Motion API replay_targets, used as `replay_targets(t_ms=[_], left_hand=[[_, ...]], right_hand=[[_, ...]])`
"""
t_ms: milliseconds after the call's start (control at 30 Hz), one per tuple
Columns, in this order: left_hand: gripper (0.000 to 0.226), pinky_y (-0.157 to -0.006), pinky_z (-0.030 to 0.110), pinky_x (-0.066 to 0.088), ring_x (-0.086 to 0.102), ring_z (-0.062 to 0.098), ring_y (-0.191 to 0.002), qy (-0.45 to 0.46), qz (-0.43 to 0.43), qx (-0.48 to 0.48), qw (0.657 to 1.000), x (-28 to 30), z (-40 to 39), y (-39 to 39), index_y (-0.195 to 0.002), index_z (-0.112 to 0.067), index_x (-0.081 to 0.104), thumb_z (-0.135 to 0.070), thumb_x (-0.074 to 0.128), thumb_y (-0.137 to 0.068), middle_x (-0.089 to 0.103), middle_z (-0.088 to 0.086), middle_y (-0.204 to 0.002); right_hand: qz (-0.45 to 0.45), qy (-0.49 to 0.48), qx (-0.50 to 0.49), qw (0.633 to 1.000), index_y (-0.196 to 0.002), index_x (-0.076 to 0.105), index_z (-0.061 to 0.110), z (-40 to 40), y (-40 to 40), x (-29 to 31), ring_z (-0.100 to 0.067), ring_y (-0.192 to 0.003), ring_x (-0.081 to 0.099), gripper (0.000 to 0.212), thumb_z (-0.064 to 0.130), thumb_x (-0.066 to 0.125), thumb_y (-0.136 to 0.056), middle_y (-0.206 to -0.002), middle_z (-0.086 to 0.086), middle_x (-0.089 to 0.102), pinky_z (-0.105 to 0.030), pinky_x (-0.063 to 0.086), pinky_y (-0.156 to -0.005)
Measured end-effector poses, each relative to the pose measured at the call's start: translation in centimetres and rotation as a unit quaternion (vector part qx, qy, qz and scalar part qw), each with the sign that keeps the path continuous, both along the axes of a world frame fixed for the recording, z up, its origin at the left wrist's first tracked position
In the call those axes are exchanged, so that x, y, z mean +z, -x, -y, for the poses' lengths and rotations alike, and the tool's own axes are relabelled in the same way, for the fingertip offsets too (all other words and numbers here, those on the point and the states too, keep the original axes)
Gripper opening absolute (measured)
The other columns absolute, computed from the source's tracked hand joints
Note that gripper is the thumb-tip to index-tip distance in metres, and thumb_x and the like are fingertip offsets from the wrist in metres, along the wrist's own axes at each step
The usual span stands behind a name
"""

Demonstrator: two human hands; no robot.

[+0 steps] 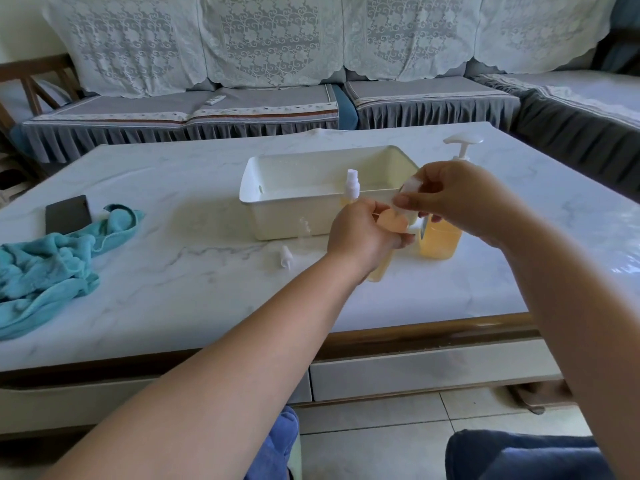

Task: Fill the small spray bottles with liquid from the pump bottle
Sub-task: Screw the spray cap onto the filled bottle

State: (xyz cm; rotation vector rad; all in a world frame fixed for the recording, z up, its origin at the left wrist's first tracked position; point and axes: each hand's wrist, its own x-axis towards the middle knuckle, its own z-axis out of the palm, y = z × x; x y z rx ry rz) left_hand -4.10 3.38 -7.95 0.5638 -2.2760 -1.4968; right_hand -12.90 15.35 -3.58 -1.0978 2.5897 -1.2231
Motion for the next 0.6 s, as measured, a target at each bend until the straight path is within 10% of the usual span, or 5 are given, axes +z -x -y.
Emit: replay_targets(t_ms=[133,267,433,600], left_hand=[[0.041,-0.084,0.031,0.050,0.063,0.016,-0.095,0.000,-0.003,0.001,1.000,-0.4,-1.0,0.6,-0.100,-0.016,0.063,-0.020,0.086,-0.067,0.068,-0.004,-0.103],[0.045,-0.083,0.028,0.048,0.062,0.015,-0.096,0.007,0.000,0.015,1.000,-0.5,-1.6,1.4,-0.106,-0.016,0.061,-0.023,0.085,-0.068,0.067,-0.004,-0.106],[0.038,-0.083,0.030,0.051,0.064,0.014,-0.094,0.002,0.010,0.020,1.000,-1.1,-2.2,1.9,-0.101,-0.018,0.059,-0.021,0.083,-0.071,0.068,-0.005,-0.101],[0.042,-0.091,0.035,0.051,0.062,0.016,-0.099,0.002,0.005,0.031,0.999,-1.1,-2.4,2.4,-0.106,-0.019,0.057,-0.022,0.082,-0.073,0.064,-0.006,-0.103]], right_hand=[[-0.054,-0.049,-0.053,0.996,-0.093,0.066,0.011,-0.3,0.3,-0.6,-0.023,-0.075,0.066,0.045,0.053,0.073,-0.078,-0.085,-0.007,0.069,-0.038,0.053,-0.072],[-0.028,-0.019,-0.006,0.999,-0.114,0.069,0.020,-1.1,0.4,0.0,-0.011,-0.073,0.066,0.027,0.022,0.072,-0.087,-0.098,0.003,0.070,-0.025,0.054,-0.072],[-0.049,-0.026,-0.067,0.996,-0.088,0.065,0.013,-0.9,0.4,-1.2,-0.021,-0.072,0.066,0.032,0.037,0.081,-0.075,-0.076,0.000,0.068,-0.039,0.055,-0.073],[-0.031,-0.009,-0.025,0.999,-0.121,0.064,0.023,-1.3,1.0,-0.8,-0.010,-0.072,0.066,0.041,0.020,0.076,-0.083,-0.107,0.001,0.068,-0.030,0.058,-0.073]])
